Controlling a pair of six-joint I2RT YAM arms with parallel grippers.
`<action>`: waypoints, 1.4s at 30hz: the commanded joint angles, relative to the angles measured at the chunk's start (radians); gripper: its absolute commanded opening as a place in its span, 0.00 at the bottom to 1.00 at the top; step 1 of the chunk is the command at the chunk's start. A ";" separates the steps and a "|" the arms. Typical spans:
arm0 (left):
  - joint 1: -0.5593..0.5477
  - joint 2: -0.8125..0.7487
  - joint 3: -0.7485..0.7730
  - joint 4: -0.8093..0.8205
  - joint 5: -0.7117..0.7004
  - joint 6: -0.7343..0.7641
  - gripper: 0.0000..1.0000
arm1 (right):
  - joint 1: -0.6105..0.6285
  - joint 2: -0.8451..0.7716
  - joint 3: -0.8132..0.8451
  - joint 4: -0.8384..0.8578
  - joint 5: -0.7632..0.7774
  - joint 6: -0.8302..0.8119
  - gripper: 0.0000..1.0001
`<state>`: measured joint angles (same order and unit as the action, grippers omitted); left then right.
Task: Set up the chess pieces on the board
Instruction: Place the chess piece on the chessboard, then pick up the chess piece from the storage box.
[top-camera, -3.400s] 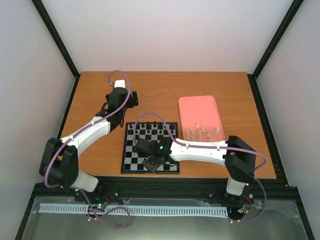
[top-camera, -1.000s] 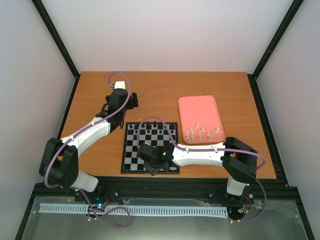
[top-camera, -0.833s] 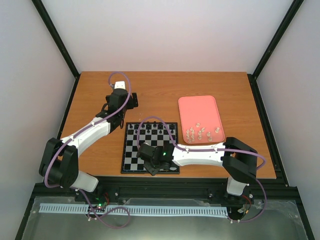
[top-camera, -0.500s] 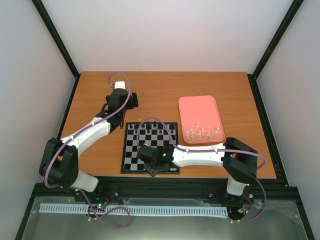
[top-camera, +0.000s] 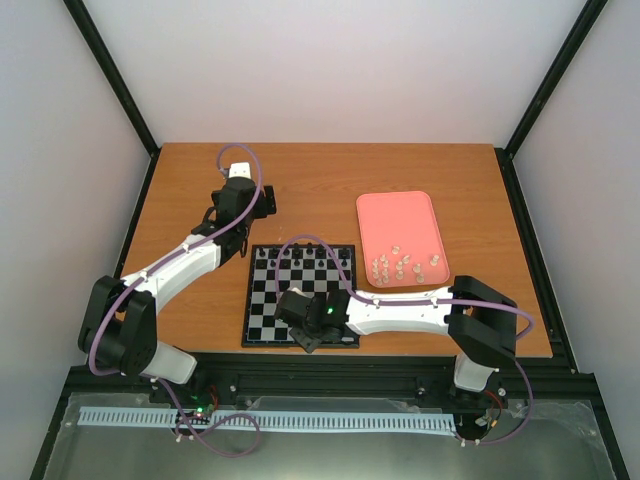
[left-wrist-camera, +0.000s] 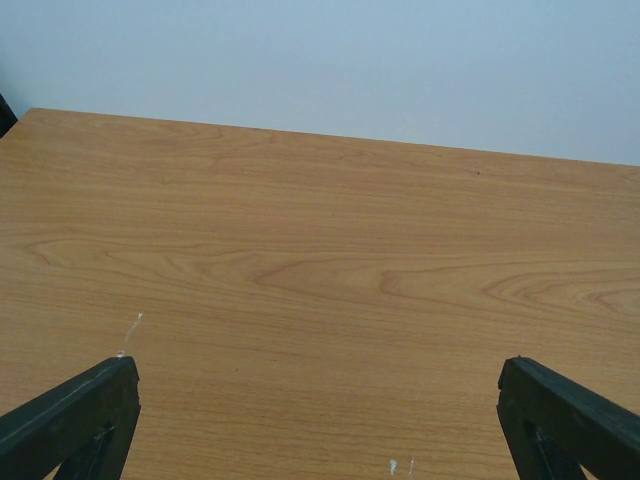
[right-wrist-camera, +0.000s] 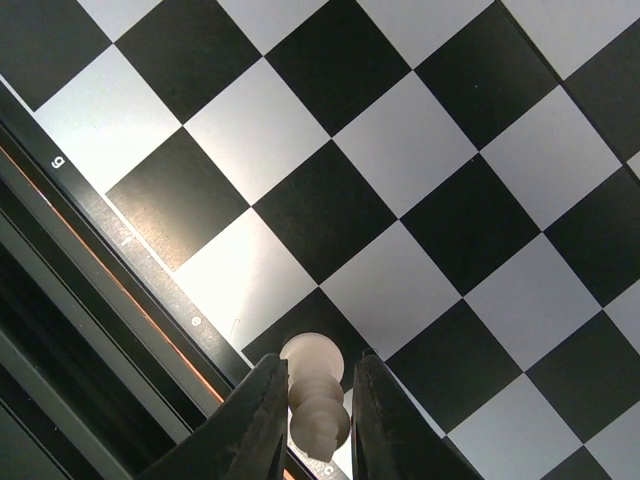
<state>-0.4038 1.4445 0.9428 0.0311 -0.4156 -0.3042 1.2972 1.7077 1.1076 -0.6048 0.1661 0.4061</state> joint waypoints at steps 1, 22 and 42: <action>0.004 0.000 0.000 0.036 -0.001 -0.012 1.00 | 0.011 -0.028 -0.006 -0.002 0.026 0.004 0.23; 0.005 0.007 0.002 0.036 -0.006 -0.009 1.00 | 0.015 -0.033 -0.003 0.011 -0.031 -0.024 0.23; 0.005 -0.008 0.001 0.032 -0.007 -0.002 1.00 | 0.015 -0.210 0.033 -0.096 0.189 -0.027 0.75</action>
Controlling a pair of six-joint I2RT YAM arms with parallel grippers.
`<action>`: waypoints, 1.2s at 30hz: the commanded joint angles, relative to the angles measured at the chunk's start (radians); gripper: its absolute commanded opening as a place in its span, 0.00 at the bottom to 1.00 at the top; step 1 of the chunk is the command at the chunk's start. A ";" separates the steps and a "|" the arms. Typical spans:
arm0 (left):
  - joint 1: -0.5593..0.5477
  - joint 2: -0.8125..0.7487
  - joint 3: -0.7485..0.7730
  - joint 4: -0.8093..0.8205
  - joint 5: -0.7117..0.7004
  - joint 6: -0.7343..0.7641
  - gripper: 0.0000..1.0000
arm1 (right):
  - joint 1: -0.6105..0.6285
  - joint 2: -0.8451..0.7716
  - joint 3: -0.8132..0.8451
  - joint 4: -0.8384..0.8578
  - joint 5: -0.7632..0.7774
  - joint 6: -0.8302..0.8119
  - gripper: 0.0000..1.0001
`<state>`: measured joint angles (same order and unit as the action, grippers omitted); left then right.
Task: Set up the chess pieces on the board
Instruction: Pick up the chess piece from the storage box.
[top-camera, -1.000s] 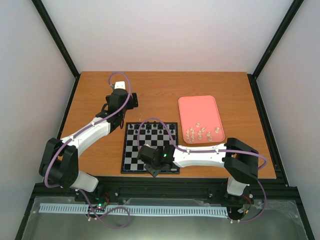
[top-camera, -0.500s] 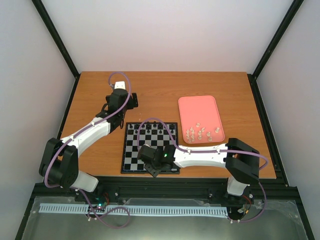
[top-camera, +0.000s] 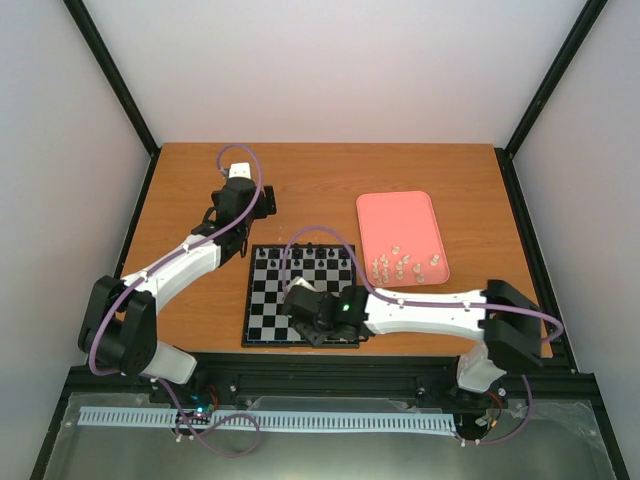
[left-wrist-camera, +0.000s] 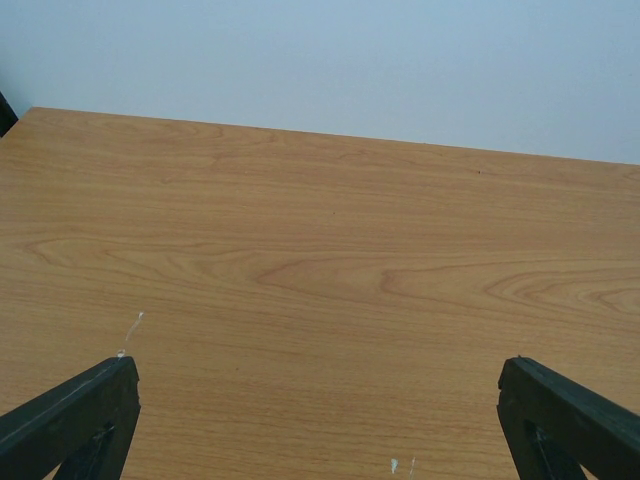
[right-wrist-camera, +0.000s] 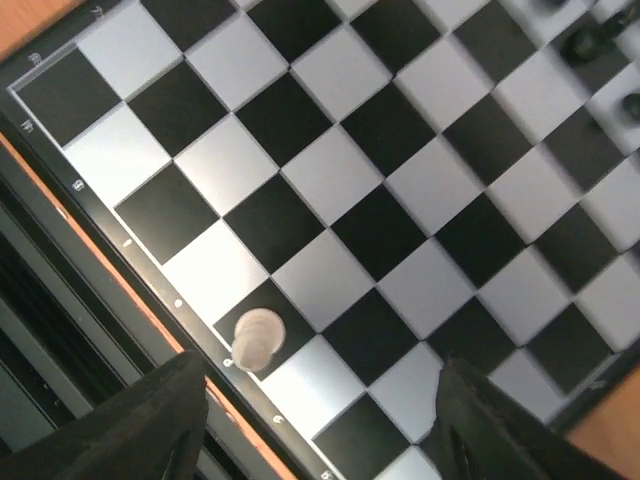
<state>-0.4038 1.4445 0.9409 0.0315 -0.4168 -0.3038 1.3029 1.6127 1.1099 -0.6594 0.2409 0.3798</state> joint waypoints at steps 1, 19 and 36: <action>0.005 -0.009 0.002 0.033 -0.004 -0.003 1.00 | 0.009 -0.144 0.031 -0.046 0.133 -0.001 0.87; 0.005 0.002 0.015 0.028 0.019 -0.010 1.00 | -0.690 -0.484 -0.180 -0.107 0.270 0.030 0.87; 0.005 0.116 0.110 0.020 0.091 0.013 1.00 | -1.056 -0.187 -0.218 0.120 0.080 0.003 0.47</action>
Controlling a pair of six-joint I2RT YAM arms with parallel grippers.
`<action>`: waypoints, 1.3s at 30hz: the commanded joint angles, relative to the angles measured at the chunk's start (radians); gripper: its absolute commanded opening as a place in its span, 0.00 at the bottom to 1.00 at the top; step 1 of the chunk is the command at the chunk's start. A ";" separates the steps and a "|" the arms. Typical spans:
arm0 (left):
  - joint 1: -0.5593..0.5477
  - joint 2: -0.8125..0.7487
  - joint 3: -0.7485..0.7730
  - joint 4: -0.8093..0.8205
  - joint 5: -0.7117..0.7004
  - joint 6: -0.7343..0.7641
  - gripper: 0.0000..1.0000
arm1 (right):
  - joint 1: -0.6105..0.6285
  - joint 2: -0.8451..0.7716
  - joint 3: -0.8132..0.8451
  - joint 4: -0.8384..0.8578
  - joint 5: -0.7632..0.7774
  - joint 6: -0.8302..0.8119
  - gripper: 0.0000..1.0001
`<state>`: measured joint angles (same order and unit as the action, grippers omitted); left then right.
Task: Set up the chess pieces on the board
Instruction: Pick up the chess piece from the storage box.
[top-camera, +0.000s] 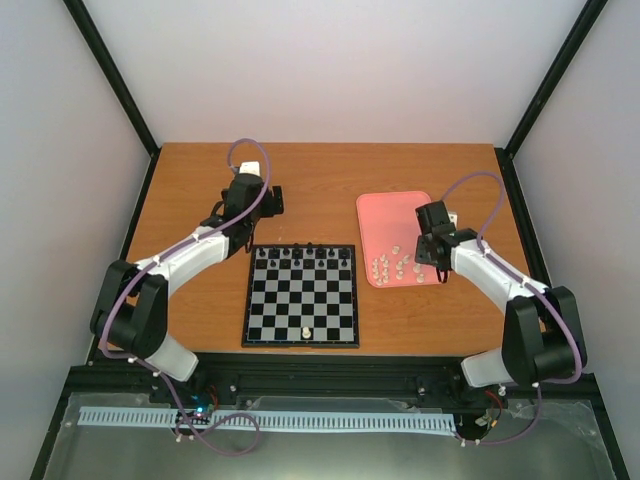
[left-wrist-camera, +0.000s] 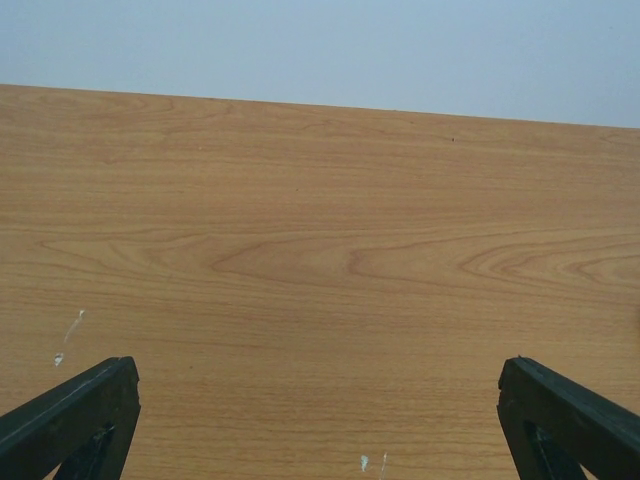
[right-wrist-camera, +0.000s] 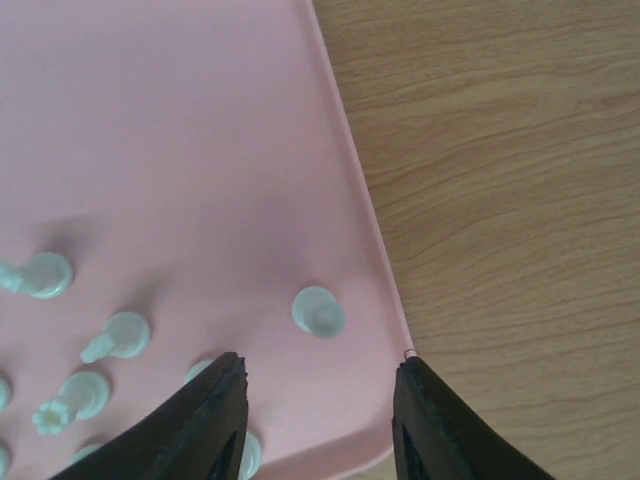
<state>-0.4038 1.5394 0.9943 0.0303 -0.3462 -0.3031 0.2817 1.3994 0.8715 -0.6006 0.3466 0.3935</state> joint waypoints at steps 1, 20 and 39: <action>0.005 0.025 0.061 0.019 0.024 0.012 1.00 | -0.065 0.040 0.031 0.061 -0.042 -0.012 0.45; 0.005 0.047 0.062 0.023 0.019 0.028 1.00 | -0.112 0.177 0.070 0.100 -0.112 -0.017 0.39; 0.005 0.054 0.058 0.023 0.011 0.029 1.00 | -0.124 0.206 0.024 0.120 -0.101 0.003 0.37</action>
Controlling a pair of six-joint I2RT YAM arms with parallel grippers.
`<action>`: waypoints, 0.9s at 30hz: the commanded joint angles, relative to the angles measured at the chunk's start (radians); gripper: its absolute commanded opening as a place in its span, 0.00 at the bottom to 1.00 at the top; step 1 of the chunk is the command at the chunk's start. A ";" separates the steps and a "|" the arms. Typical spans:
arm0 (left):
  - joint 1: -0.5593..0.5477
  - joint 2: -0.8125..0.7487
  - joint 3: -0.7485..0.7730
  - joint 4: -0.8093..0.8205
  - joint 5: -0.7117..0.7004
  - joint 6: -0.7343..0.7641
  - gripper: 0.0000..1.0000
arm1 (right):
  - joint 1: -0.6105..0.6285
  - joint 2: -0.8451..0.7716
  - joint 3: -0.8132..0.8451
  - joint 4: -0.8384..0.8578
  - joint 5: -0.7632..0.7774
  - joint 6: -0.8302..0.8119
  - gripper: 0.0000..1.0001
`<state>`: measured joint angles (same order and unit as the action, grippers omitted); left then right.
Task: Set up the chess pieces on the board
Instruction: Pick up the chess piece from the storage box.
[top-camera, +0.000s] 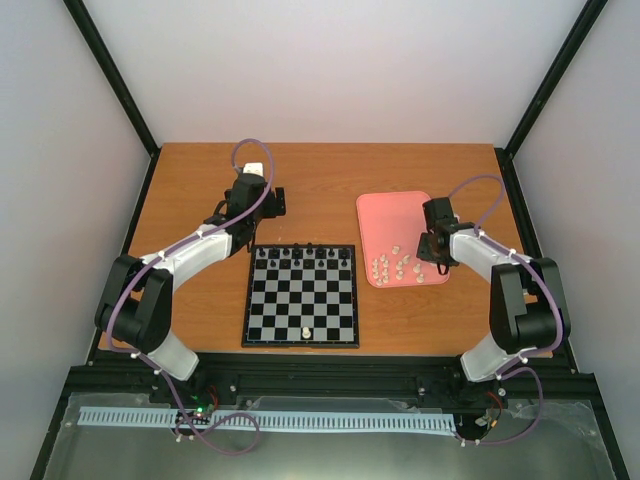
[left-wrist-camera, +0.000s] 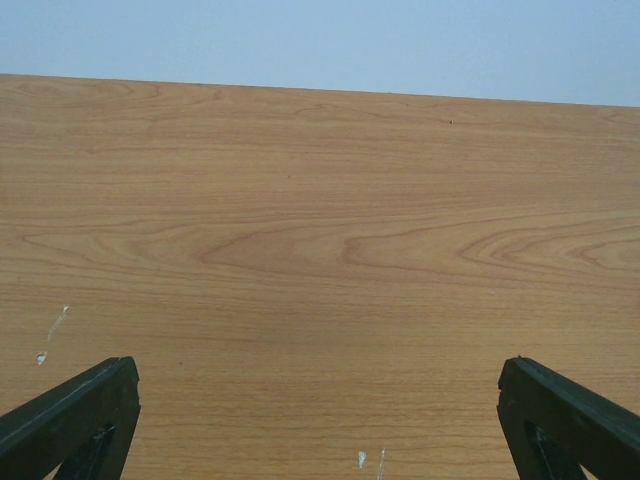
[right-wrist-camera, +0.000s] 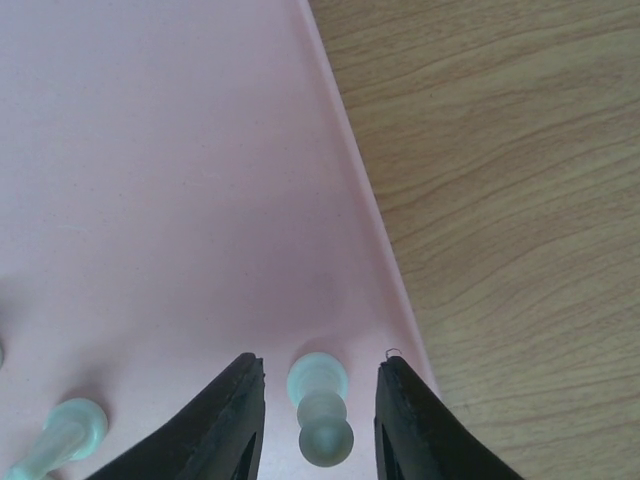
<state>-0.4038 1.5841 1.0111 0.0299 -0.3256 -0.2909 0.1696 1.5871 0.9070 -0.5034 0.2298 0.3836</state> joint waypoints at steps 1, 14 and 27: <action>0.005 0.006 0.040 0.024 -0.010 0.016 1.00 | -0.012 0.023 -0.010 0.022 0.011 0.011 0.35; 0.005 0.012 0.037 0.025 -0.020 0.016 1.00 | -0.013 0.029 -0.005 0.021 0.011 0.013 0.21; 0.005 0.008 0.037 0.024 -0.037 0.015 1.00 | -0.013 -0.042 0.006 -0.005 -0.003 0.007 0.03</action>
<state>-0.4038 1.5841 1.0111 0.0303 -0.3450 -0.2909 0.1658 1.6051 0.9058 -0.4961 0.2264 0.3893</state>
